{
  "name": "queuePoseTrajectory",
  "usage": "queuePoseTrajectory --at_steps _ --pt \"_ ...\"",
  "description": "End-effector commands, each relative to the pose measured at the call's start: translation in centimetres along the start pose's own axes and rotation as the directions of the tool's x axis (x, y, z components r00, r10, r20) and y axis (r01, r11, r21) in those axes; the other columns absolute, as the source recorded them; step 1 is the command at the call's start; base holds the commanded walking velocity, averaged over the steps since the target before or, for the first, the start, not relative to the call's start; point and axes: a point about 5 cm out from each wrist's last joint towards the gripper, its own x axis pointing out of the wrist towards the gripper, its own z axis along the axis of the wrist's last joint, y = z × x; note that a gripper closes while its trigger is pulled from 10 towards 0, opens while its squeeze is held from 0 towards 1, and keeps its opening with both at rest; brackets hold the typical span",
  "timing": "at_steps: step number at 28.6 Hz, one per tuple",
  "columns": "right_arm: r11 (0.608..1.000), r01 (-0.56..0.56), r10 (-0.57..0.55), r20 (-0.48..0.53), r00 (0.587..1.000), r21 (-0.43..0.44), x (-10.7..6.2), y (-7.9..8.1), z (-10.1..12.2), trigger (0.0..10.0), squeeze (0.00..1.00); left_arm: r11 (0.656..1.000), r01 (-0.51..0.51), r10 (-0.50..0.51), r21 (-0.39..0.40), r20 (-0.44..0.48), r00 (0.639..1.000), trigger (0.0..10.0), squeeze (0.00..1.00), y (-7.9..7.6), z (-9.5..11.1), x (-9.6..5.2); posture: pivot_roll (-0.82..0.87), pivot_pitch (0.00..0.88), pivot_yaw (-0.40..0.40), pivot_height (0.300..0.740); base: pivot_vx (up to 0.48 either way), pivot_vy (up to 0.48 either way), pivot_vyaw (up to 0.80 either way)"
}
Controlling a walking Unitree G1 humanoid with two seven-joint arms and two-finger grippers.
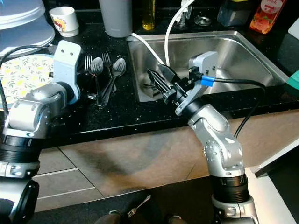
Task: Kitchen organization
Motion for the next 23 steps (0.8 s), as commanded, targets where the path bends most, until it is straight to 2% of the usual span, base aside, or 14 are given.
queuePoseTrajectory --at_steps 1,2,7,8,9,12,13,14,15,17,18,19,21,23 --pt "1.000 0.007 -0.007 -0.005 1.000 0.005 -0.3 -0.1 -0.1 10.0 0.00 0.998 -0.060 0.060 -0.005 0.095 0.994 0.0 0.00 0.8 1.7 0.0 0.15 0.147 0.009 0.740 0.000 0.000 0.00" --pt "1.000 0.004 -0.004 -0.003 1.000 0.008 -0.2 -0.1 0.0 10.0 0.00 0.997 -0.074 0.077 -0.024 0.178 0.981 0.0 0.00 1.3 3.2 -0.5 0.16 0.148 0.005 0.740 0.000 0.000 0.00" --pt "1.000 0.002 -0.002 -0.002 1.000 0.008 -0.1 -0.1 0.0 10.0 0.00 0.997 -0.060 0.071 -0.049 0.273 0.959 0.0 0.00 1.6 5.3 -1.2 0.16 0.148 0.003 0.740 0.000 0.000 0.00" --pt "1.000 0.002 -0.002 -0.003 1.000 0.008 -0.2 -0.1 0.0 10.0 0.00 0.998 -0.033 0.048 -0.053 0.306 0.951 8.3 0.00 1.5 6.1 -1.6 0.16 0.149 0.003 0.740 0.000 0.000 0.00" --pt "1.000 0.002 -0.002 -0.003 1.000 0.009 -0.2 -0.1 0.0 10.0 0.00 0.999 -0.020 0.035 -0.049 0.329 0.944 10.0 0.00 1.5 6.7 -2.0 0.16 0.149 0.003 0.740 0.000 0.000 0.00" --pt "1.000 0.003 -0.003 -0.003 1.000 0.009 -0.2 -0.1 0.0 10.0 0.00 0.999 -0.010 0.026 -0.050 0.343 0.939 10.0 0.00 1.5 7.1 -2.3 0.17 0.150 -0.001 0.740 0.000 0.000 0.00" --pt "1.000 0.003 -0.003 -0.002 1.000 0.011 -0.2 -0.1 0.0 10.0 0.00 0.994 0.055 -0.019 -0.091 0.359 0.933 10.0 0.00 1.2 7.3 -2.4 0.17 0.150 -0.001 0.740 0.000 0.000 0.00" --pt "1.000 0.002 -0.002 0.000 1.000 0.013 -0.1 -0.1 0.0 10.0 0.00 0.964 0.175 -0.084 -0.201 0.395 0.915 10.0 0.00 0.8 7.6 -2.4 0.16 0.149 -0.001 0.740 0.000 0.000 0.00" --pt "1.000 0.002 -0.002 0.000 1.000 0.013 -0.1 -0.1 0.0 10.0 0.00 0.964 0.175 -0.084 -0.201 0.395 0.915 10.0 0.00 0.8 7.6 -2.4 0.16 0.149 -0.001 0.740 0.000 0.000 0.00" --pt "1.000 0.001 -0.001 0.001 1.000 0.014 0.0 -0.1 0.0 10.0 0.00 0.926 0.262 -0.126 -0.273 0.429 0.895 10.0 0.00 0.5 7.7 -2.5 0.16 0.149 -0.001 0.740 0.000 0.000 0.00" --pt "1.000 -0.003 0.003 0.010 1.000 0.017 0.0 0.0 0.2 10.0 0.00 0.857 0.408 -0.205 -0.315 0.518 0.830 10.0 0.00 -0.1 8.7 -3.3 0.15 0.149 0.002 0.740 0.000 0.000 0.00" --pt "1.000 -0.003 0.003 0.010 1.000 0.017 0.0 0.0 0.2 10.0 0.00 0.857 0.408 -0.205 -0.315 0.518 0.830 10.0 0.00 -0.1 8.7 -3.3 0.15 0.149 0.002 0.740 0.000 0.000 0.00" --pt "1.000 0.000 -0.001 0.029 1.000 0.026 -0.1 -0.1 0.6 10.0 0.00 0.776 0.547 -0.278 -0.314 0.609 0.743 10.0 0.00 -0.5 9.7 -4.5 0.15 0.149 0.002 0.740 0.000 0.000 0.00" --pt "1.000 0.005 -0.006 0.035 0.999 0.030 -0.2 -0.1 0.7 10.0 0.00 0.755 0.576 -0.294 -0.313 0.624 0.724 10.0 0.00 -0.5 9.8 -4.8 0.14 0.150 0.009 0.740 0.000 0.000 0.00"
